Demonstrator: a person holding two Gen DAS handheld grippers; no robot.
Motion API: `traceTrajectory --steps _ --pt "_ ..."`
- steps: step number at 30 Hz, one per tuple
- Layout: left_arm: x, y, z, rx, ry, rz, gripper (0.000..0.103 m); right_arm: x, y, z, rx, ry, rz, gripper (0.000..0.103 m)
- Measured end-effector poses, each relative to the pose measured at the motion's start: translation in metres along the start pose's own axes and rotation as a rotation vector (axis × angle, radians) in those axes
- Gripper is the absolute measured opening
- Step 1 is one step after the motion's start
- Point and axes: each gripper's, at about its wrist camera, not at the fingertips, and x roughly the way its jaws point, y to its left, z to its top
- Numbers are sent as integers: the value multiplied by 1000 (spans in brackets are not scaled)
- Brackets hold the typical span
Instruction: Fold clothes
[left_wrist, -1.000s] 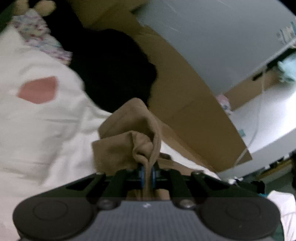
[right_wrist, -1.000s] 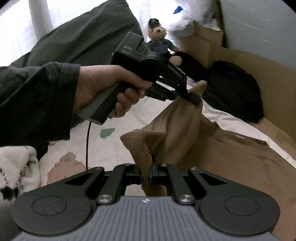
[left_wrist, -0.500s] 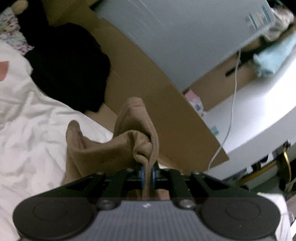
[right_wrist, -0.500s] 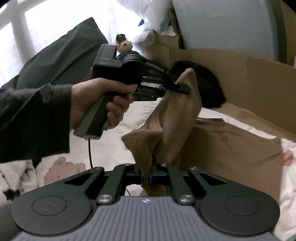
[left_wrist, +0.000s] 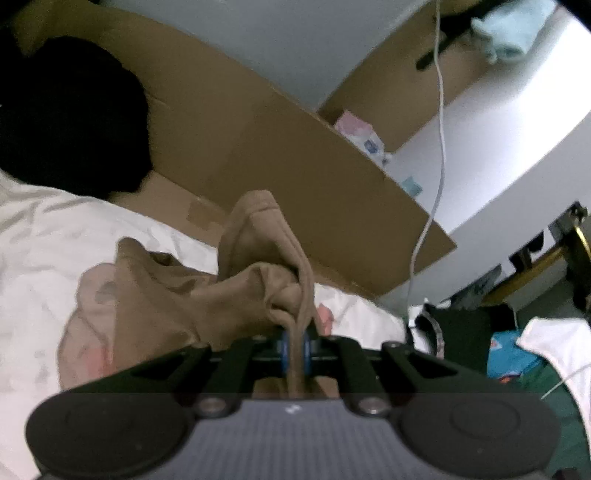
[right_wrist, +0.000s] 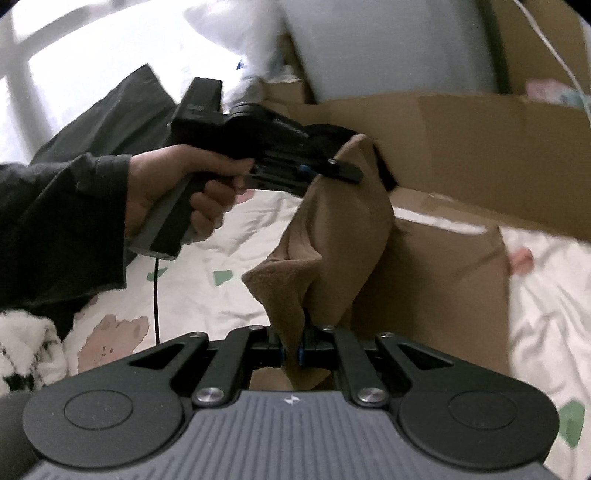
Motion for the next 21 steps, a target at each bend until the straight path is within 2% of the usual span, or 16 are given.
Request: traceTrajectory --steps 5,9,14,21 --pt "26 -1 -12 -4 30 -8 8 0 -17 -11 51 6 -24 6" --pt "42 -9 -19 41 66 1 8 2 -18 -23 76 9 -35 7" --pt "69 -11 -30 32 93 -10 8 3 -28 -38 110 26 -50 7" --pt "103 -18 -33 29 123 2 8 0 -61 -47 240 32 -86 7"
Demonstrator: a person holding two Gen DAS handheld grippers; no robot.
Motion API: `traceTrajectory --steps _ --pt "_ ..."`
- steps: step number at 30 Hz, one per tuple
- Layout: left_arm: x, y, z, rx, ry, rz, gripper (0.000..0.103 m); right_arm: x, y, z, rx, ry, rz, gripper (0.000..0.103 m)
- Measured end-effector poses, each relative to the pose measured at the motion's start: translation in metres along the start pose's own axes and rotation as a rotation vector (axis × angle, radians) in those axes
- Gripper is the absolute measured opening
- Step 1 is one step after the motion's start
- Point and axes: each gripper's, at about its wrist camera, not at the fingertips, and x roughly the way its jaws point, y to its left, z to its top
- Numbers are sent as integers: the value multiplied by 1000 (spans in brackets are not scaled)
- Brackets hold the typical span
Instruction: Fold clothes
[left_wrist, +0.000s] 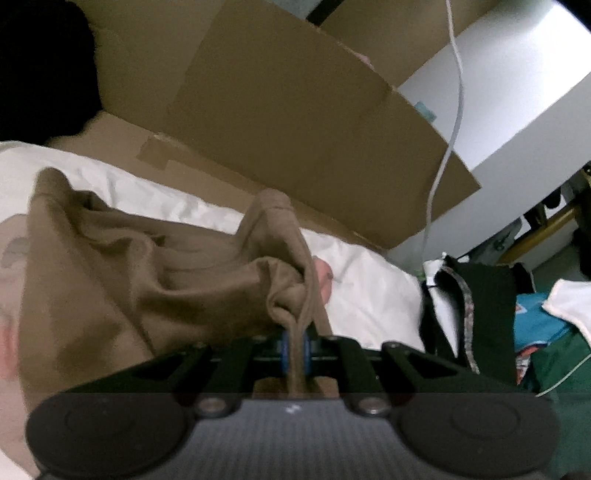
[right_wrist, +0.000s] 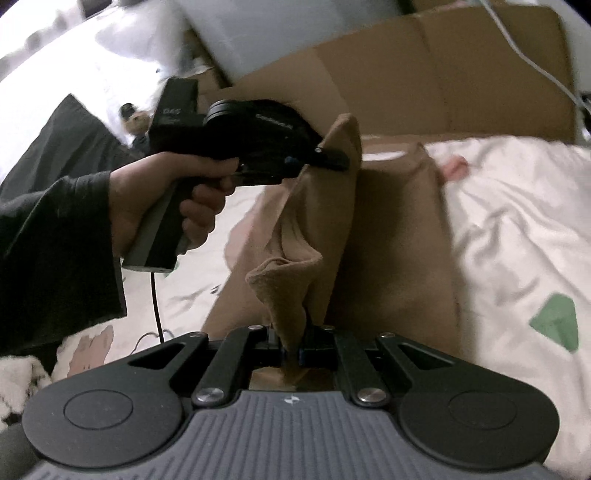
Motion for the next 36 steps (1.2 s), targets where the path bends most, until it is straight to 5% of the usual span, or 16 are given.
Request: traceTrajectory --steps 11,19,27,36 --pt "56 -18 -3 44 69 71 8 3 -25 -3 37 40 -68 7" --pt "70 -13 -4 -34 106 109 11 3 -41 -10 80 83 -95 10" --pt "72 -17 1 -6 130 117 16 -1 -49 -10 114 74 -109 26" --pt "75 -27 4 30 108 149 15 -1 -59 -8 145 79 -108 19"
